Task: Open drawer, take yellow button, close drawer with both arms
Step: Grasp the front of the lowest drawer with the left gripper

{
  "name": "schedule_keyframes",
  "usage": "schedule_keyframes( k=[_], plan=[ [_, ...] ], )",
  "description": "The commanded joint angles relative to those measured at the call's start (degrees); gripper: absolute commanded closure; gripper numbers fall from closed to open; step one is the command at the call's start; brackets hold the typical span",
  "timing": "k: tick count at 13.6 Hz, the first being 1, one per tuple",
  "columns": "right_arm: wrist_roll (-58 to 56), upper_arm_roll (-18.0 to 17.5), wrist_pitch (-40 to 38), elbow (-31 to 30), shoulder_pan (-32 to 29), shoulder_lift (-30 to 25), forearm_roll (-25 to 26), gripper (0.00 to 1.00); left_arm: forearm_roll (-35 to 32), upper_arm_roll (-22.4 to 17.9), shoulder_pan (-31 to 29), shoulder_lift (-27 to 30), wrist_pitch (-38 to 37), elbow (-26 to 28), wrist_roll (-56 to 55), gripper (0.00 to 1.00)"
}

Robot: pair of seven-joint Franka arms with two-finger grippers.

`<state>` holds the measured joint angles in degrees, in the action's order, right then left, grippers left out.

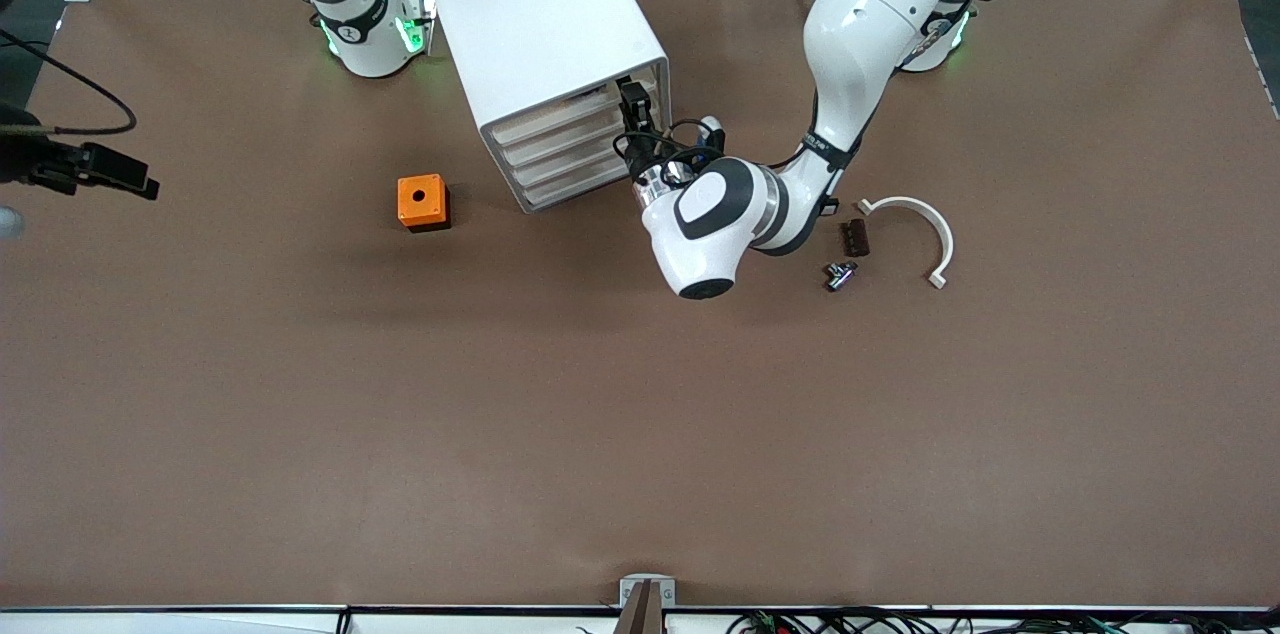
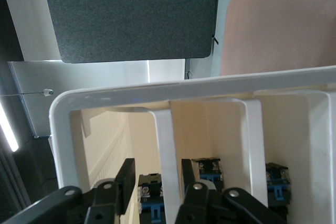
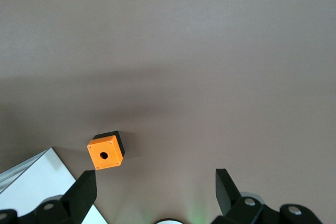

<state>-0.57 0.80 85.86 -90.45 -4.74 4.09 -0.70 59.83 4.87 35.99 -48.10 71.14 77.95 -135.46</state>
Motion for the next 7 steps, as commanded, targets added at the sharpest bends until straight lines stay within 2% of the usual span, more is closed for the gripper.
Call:
schedule_keyframes(
  k=[1, 3, 7],
  plan=[
    [-0.4, -0.4, -0.1, 1.7, -0.8, 1.5, 0.9, 0.0, 0.4, -0.3, 0.9, -0.4, -1.6, -0.1, -1.1, 0.61],
    [-0.4, -0.4, -0.2, 1.7, -0.8, 1.5, 0.8, 0.0, 0.4, -0.3, 1.2, -0.4, -2.1, 0.0, -1.1, 0.61],
    [0.2, -0.4, -0.2, 1.7, -0.6, 1.5, 0.8, 0.0, 0.4, -0.3, 1.4, -0.5, -2.3, 0.0, -1.1, 0.73]
  ],
)
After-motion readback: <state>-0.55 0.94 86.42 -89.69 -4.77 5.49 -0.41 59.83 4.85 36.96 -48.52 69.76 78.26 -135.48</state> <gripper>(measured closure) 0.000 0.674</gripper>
